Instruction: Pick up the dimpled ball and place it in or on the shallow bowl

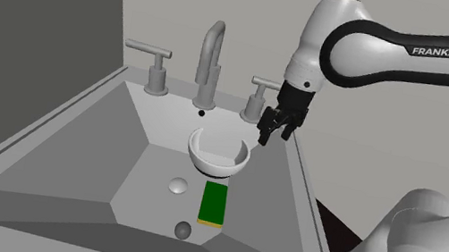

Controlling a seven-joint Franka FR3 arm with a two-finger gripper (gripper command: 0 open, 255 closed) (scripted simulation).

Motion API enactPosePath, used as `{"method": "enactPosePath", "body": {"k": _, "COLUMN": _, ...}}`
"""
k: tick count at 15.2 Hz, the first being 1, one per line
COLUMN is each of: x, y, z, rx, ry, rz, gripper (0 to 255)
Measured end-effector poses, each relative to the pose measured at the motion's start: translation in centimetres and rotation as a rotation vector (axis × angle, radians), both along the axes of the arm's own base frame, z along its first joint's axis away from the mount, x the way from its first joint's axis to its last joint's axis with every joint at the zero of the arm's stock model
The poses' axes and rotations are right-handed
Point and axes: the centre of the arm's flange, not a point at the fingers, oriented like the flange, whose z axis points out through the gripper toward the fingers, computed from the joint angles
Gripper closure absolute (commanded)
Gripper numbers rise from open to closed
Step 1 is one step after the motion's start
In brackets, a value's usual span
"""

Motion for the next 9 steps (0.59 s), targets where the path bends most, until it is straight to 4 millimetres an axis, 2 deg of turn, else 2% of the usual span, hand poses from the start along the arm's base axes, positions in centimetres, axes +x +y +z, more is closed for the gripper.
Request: {"method": "enactPosePath", "body": {"k": 9, "x": 2.1, "y": 7.6, "z": -8.5, "rx": 0.069, "ry": 0.082, "rz": -0.010, "gripper": 0}}
